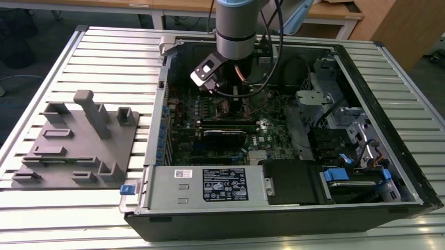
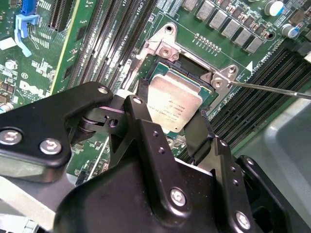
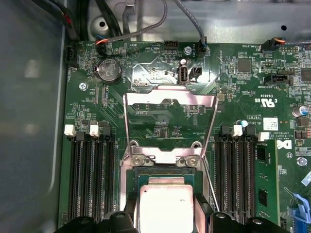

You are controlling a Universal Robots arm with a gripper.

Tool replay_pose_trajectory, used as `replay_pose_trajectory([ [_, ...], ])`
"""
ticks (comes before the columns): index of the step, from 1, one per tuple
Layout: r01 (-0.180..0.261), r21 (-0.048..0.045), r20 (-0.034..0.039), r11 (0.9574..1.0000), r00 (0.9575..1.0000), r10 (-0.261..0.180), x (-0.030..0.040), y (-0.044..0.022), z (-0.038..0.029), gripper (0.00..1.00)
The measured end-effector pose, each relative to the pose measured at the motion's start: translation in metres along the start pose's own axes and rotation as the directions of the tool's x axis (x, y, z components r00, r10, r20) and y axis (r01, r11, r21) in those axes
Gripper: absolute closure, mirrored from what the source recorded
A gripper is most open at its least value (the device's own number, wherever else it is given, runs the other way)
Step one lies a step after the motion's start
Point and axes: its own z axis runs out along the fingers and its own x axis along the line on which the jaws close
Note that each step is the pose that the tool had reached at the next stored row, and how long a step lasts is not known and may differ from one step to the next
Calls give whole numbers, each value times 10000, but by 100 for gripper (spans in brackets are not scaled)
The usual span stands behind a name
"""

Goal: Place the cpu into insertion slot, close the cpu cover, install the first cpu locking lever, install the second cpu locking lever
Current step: 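Place the cpu into insertion slot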

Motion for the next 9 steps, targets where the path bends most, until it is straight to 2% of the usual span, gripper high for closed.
replay_pose_trajectory([
  [9,-1,0,0,10000,10000,1,4,-1,15,46],
])
